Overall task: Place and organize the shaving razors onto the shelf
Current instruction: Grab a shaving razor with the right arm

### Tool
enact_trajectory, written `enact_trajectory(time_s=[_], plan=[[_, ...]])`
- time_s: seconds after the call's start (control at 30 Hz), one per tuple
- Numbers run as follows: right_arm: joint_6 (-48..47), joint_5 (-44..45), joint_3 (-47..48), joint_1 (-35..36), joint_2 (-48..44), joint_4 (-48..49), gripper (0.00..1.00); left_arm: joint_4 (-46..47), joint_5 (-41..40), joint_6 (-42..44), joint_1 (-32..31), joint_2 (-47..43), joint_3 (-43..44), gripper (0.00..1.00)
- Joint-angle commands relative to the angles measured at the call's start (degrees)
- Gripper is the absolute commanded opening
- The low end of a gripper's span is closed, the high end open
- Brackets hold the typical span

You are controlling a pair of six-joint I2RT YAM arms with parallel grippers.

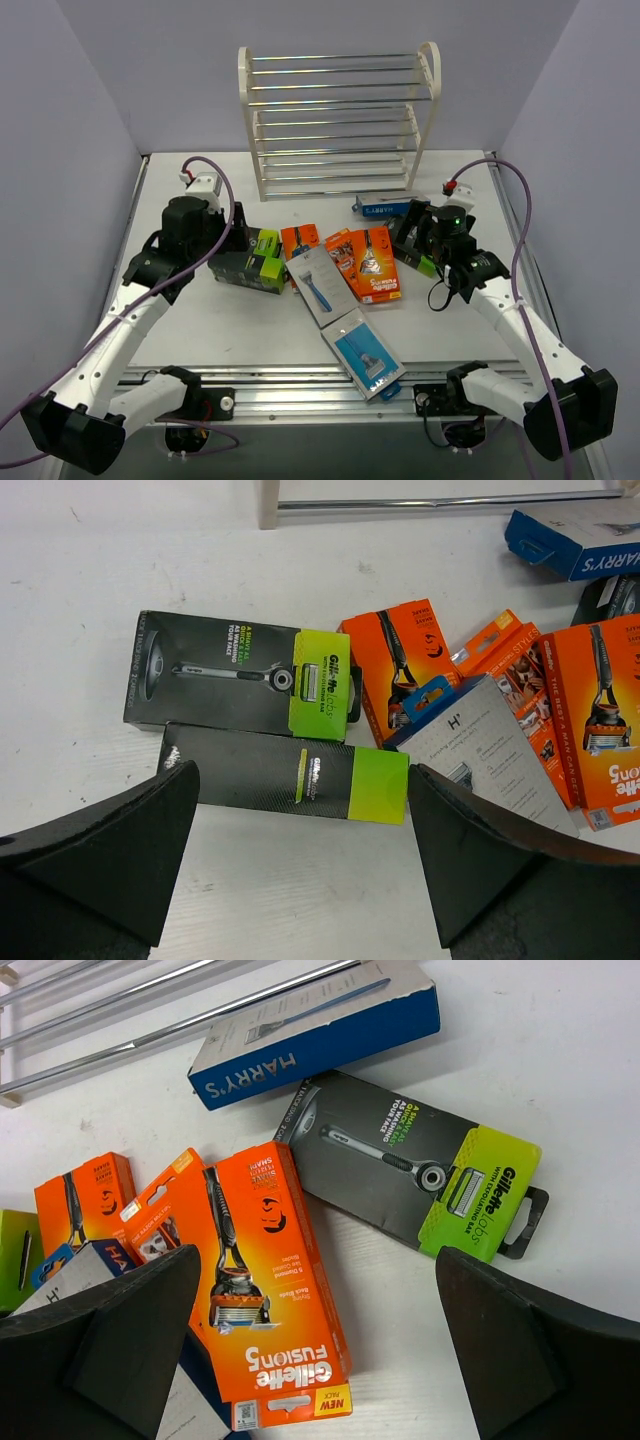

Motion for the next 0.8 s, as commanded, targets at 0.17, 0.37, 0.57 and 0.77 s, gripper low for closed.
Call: enact_trajectory(time_s=[0.17, 0.37, 0.57, 0.77], plan=[[-3.1, -1.2, 2.0, 0.6, -1.8, -1.8, 1.0, 0.7, 0.9, 1.4, 0.0, -2.3, 1.3, 0.94], [-4.9, -0.6, 2.1, 0.5, -4.7, -3.8, 1.0, -0.8, -2.9, -0.1, 0.1, -1.3, 2.2, 0.94], [-2.7, 0.0, 2.4, 0.4, -5.9, -5.3, 1.0, 1.9, -2.1, -0.1, 0.0, -3.3, 0.2, 0.94], [-1.5, -5.2, 1.7, 0.4, -5.9, -5.2, 1.0, 3.1, 0.0, -0.7, -0.1, -4.3, -0.8, 0.94]])
